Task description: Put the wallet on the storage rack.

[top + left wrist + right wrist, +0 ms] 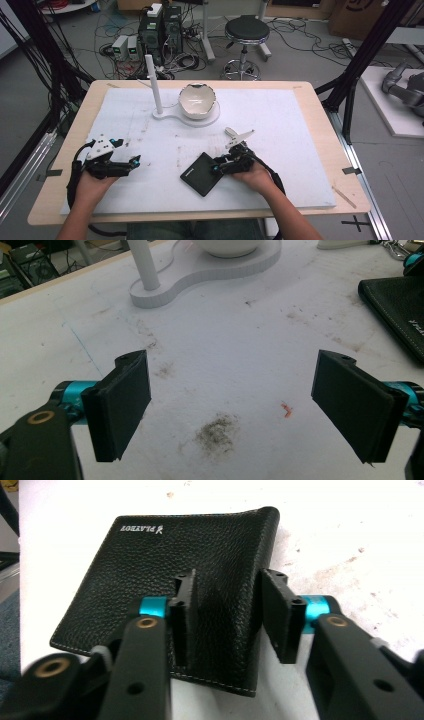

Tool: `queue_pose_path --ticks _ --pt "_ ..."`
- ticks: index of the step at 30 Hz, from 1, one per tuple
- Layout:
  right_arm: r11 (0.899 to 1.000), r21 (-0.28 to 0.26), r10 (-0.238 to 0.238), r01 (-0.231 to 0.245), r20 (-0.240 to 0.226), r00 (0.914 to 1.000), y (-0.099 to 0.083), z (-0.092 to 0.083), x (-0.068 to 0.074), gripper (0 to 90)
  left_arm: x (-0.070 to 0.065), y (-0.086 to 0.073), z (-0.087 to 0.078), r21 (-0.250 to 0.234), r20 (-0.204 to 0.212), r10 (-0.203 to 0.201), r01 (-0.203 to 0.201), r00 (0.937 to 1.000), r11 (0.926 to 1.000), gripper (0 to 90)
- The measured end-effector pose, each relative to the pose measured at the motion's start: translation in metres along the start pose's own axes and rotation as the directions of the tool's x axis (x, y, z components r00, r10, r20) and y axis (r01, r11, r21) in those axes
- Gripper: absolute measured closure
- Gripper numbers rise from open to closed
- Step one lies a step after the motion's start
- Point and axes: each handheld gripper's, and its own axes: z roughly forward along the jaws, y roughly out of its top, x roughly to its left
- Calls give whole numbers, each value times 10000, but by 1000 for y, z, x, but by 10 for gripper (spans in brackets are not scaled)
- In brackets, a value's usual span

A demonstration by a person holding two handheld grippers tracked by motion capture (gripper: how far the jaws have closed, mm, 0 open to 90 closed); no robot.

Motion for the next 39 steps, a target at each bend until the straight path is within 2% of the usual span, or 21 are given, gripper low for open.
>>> queue_pose_path --ticks 2,5,7,10,17,21,24,25,28,29,31,32,34,39 --pt "9997 -59 -249 250 126 9996 1 -1 2 730 0 0 1 -2 -14 -13 13 10000 10000 159" --pt "9990 -134 -415 420 327 9986 1 -3 5 788 0 1 2 36 4 24 -24 10000 10000 159" --pt "9986 -166 -498 504 391 9980 2 -4 5 805 0 1 3 5 14 -2 2 10000 10000 159" --pt "9947 -502 -869 893 485 9950 4 -9 8 832 0 2 4 -4 24 -2 2 10000 10000 159" --pt "9843 -1289 -1112 1205 765 9908 13 -23 12 849 1 2 4 -51 16 -51 51 10000 10000 159" --pt "9740 -1743 -1267 1446 1102 9858 23 -33 10 852 1 2 3 -81 12 -59 59 10000 9999 159" --pt "9713 -1822 -1308 1529 1279 9831 30 -39 10 853 0 3 4 -132 28 -80 80 10000 9999 159" --pt "9652 -2101 -1271 1557 1435 9815 38 -45 8 855 0 3 4 -129 68 -41 41 10000 9999 159" --pt "9605 -2289 -1232 1580 1589 9796 45 -50 7 855 -1 4 4 -168 67 -70 71 10000 9998 159" --pt "9558 -2432 -1243 1651 1746 9768 52 -53 6 855 -1 4 4 -185 110 -44 46 9999 9998 160" --pt "9537 -2473 -1268 1710 1849 9745 56 -55 6 855 -1 4 4 -191 98 -41 43 9999 9998 159" --pt "9490 -2612 -1272 1765 1951 9725 65 -58 5 855 -1 5 4 -210 110 -39 41 9999 9998 159" --pt "9466 -2627 -1339 1868 2065 9692 72 -60 4 855 -1 5 4 -218 116 -40 42 9999 9998 160" --pt "9402 -2610 -1526 2189 2517 9557 94 -67 -1 855 -1 5 5 -233 143 -20 23 9999 9997 159"
